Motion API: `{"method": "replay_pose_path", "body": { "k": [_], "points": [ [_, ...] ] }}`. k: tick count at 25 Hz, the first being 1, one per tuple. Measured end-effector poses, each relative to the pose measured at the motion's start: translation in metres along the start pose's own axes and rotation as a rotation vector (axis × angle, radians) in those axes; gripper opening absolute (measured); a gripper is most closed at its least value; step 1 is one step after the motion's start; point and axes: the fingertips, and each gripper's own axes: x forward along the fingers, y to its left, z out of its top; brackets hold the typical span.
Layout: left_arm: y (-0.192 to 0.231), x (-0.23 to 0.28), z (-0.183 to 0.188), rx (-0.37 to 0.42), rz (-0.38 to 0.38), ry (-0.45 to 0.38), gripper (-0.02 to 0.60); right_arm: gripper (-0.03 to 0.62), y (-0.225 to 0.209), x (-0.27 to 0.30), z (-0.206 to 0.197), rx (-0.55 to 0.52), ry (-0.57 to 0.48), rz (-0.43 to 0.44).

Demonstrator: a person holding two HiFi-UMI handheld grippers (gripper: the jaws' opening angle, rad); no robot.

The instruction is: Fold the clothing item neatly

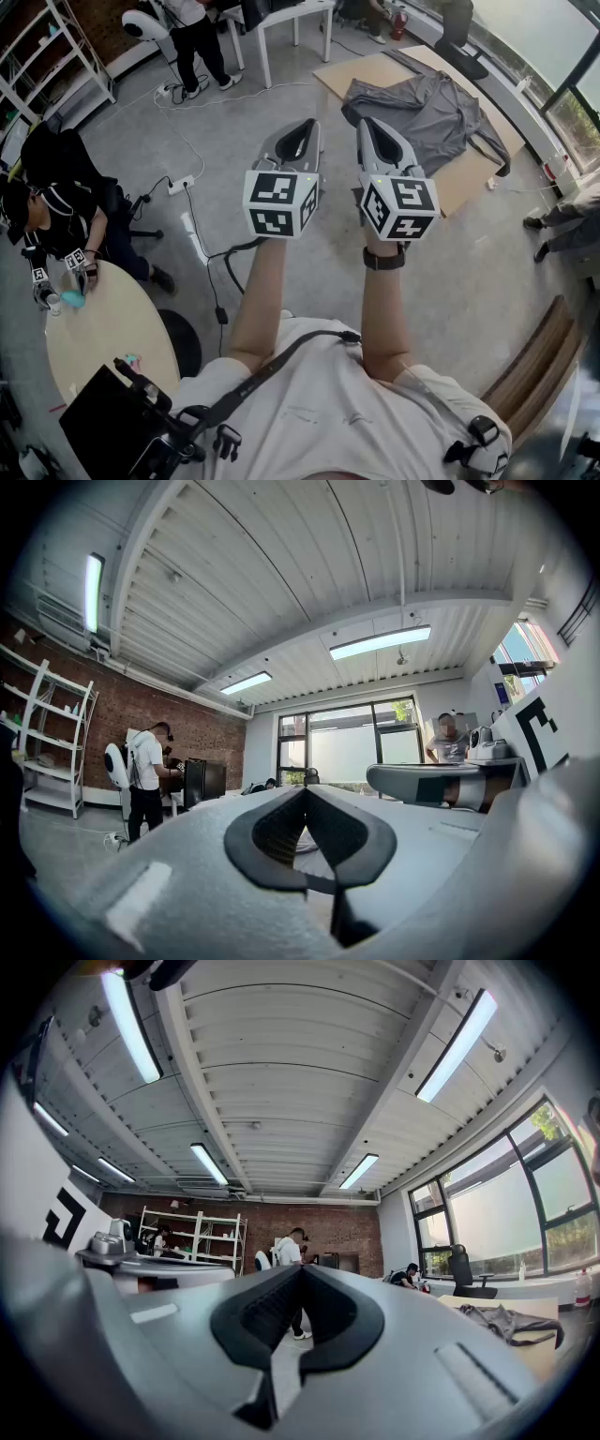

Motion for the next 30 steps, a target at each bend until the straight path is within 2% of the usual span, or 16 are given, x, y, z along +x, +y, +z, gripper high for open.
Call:
{"method": "replay_pose_path", "body": {
  "k": [6,12,24,30],
  "points": [
    [-0.015,0.003,0.007,-0.006,-0.017,-0.024,0.005,0.003,-0.012,-0.01,-0.001,0.003,0.01,-0.017],
    [-0.033,0.008,0.001,-0.005,-0.031,-0.01,0.005,0.003,-0.023,-0.022,-0.004,0.026,0.012,-0.024],
    [-0.062,0.004,-0.019,0.016,0.003,0.036,0.005,0.004,-0.033,-0.049,-0.028,0.107,0.024,0.046],
    [-0.074,0.007,-0.021,0.054,0.013,0.045,0.005,0.003,-0.05,-0.053,-0.034,0.168,0.002,0.043]
  ]
}}
